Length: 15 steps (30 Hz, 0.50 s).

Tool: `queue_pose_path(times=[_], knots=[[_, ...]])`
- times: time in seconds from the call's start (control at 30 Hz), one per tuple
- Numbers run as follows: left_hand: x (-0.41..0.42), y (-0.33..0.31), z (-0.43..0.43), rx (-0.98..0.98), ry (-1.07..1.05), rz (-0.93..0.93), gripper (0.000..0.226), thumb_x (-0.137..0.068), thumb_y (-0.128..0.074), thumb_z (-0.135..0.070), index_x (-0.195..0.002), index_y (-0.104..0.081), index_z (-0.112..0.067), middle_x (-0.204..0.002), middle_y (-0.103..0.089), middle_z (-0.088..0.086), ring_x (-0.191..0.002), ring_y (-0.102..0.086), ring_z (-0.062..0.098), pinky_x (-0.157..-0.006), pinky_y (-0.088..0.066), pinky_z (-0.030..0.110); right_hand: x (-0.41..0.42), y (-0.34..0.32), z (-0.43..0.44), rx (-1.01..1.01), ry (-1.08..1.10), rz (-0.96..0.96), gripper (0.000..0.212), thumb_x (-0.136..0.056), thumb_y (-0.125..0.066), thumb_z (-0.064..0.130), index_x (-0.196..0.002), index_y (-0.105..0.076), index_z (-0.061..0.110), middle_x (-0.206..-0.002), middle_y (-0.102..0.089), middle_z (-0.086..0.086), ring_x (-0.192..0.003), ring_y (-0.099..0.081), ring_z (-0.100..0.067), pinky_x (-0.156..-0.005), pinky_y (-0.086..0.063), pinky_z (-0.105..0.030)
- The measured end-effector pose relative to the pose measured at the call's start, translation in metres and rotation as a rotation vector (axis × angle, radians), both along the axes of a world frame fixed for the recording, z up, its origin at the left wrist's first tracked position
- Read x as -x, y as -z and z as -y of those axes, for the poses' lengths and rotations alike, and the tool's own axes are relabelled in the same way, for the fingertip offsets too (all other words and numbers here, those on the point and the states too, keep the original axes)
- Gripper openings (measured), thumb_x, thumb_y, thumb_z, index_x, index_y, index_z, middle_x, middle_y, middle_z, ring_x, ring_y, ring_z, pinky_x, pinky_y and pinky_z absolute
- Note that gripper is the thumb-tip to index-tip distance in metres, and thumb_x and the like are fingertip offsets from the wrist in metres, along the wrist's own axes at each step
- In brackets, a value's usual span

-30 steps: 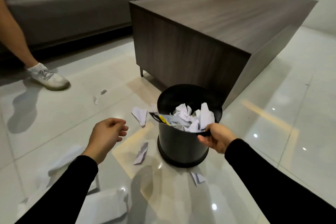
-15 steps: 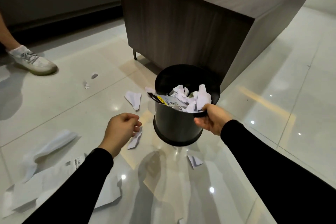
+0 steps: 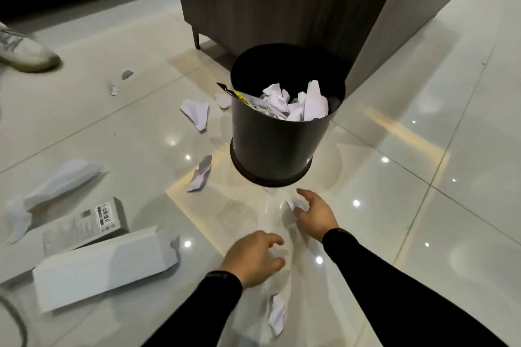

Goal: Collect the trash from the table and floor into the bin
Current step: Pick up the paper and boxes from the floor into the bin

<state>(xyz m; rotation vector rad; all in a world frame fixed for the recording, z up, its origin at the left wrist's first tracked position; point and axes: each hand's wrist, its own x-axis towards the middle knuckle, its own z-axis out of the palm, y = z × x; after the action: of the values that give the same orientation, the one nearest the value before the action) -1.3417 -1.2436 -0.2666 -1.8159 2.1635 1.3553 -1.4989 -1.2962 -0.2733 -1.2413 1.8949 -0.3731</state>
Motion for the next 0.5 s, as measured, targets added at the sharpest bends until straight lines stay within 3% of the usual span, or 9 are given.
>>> queue_pose_path(times=[0.1, 0.2, 0.33, 0.5], knots=[[0.009, 0.013, 0.004, 0.004, -0.084, -0.063, 0.051, -0.079, -0.059, -0.042, -0.128, -0.05, -0.031, -0.126, -0.054, -0.003, -0.104, -0.059, 0.013, -0.092, -0.044, 0.025, -0.006, 0.012, 0.015, 0.017, -0.006, -0.005, 0.051, -0.088, -0.057, 0.019, -0.138, -0.045, 0.016, -0.146, -0.043, -0.005, -0.13, -0.045, -0.026, -0.11, -0.036, -0.033], [0.01, 0.024, 0.003, 0.042, 0.041, -0.01, 0.062, -0.072, -0.064, -0.048, -0.13, -0.046, -0.034, -0.13, -0.048, -0.004, -0.114, -0.052, 0.016, -0.095, -0.042, 0.027, -0.003, 0.028, 0.016, -0.059, -0.14, -0.174, 0.048, -0.085, -0.055, 0.019, -0.132, -0.05, 0.016, -0.144, -0.043, -0.007, -0.127, -0.042, -0.031, -0.106, -0.036, -0.032], [0.01, 0.044, -0.018, 0.027, 0.207, 0.013, 0.08, -0.057, -0.072, -0.059, -0.129, -0.044, -0.04, -0.136, -0.035, -0.005, -0.125, -0.036, 0.016, -0.101, -0.037, 0.031, -0.001, 0.047, 0.008, 0.019, -0.17, -0.27, 0.035, -0.088, -0.05, 0.014, -0.123, -0.058, 0.013, -0.132, -0.046, -0.009, -0.117, -0.039, -0.031, -0.101, -0.036, -0.031], [0.01, 0.055, -0.029, 0.174, 0.389, 0.081, 0.07, -0.064, -0.074, -0.041, -0.128, -0.05, -0.032, -0.145, -0.026, 0.002, -0.129, -0.029, 0.022, -0.102, -0.035, 0.033, 0.001, 0.05, 0.013, 0.028, -0.078, -0.23, 0.028, -0.088, -0.055, 0.012, -0.116, -0.062, 0.008, -0.124, -0.05, -0.011, -0.116, -0.047, -0.029, -0.102, -0.04, -0.031]])
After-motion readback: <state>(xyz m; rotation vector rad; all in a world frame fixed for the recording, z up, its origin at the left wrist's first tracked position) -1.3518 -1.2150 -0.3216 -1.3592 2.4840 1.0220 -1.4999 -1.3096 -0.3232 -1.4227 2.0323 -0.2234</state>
